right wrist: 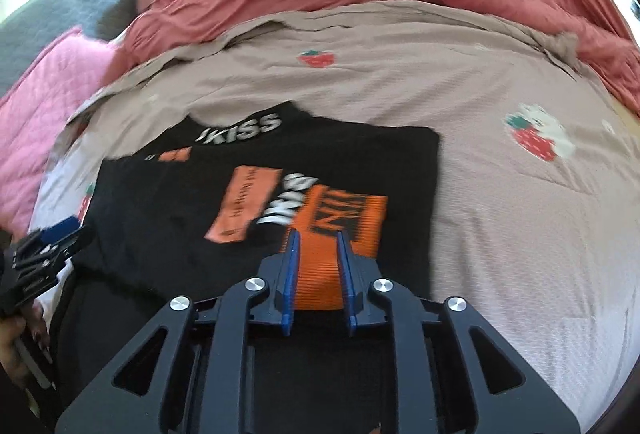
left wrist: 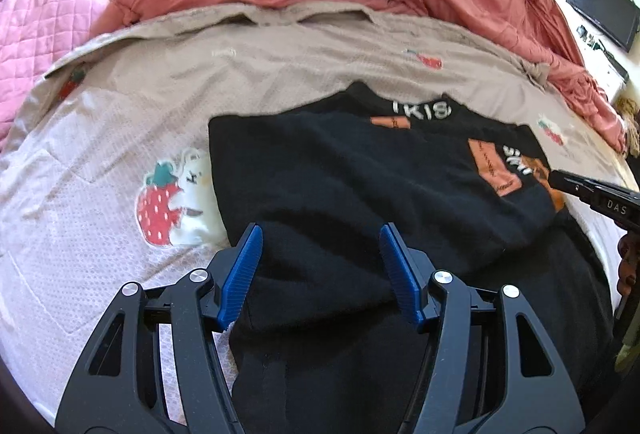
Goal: Fold small clothes
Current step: 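Lay the held sock flat on the sweatshirt and open the right gripper, then move both open grippers to the hem of the black sweatshirt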
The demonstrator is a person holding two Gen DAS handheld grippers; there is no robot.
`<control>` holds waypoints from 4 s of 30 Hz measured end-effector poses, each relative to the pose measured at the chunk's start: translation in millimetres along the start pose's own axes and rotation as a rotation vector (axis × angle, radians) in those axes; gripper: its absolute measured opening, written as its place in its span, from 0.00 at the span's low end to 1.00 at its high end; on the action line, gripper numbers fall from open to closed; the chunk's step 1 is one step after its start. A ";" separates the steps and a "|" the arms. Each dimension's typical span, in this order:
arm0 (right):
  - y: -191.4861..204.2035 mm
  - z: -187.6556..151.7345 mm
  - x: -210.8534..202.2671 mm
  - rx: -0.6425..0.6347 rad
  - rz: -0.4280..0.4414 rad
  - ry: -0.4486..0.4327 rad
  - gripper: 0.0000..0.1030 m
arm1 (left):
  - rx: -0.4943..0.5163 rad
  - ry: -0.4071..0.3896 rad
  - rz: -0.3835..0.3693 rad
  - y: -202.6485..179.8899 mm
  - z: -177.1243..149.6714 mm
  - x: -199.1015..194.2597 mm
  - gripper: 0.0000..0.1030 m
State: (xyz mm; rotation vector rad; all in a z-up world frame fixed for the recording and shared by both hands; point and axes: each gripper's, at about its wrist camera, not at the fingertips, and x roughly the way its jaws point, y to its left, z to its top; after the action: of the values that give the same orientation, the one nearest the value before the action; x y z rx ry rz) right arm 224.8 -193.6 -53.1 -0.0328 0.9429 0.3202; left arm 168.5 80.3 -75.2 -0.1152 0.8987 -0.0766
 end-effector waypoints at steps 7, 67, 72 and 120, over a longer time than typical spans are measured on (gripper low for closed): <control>7.6 -5.3 17.1 -0.026 -0.030 0.055 0.28 | -0.027 0.043 0.012 7.1 -2.2 7.9 0.52; 28.0 -10.1 -52.0 0.032 -0.078 -0.063 0.93 | -0.081 -0.051 0.059 25.0 17.2 -44.8 0.91; 23.6 -14.1 -65.0 0.036 -0.073 -0.079 0.93 | -0.074 -0.060 0.091 25.5 9.6 -55.5 0.91; -48.5 -107.9 -154.5 0.070 -0.101 -0.044 0.94 | -0.158 0.088 0.149 6.2 -95.9 -129.8 0.91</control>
State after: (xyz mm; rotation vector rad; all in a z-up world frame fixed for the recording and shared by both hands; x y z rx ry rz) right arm 69.3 -297.3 1.3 -0.0093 0.9049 0.1932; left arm 12.9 94.8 -34.5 -0.1929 0.9985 0.1298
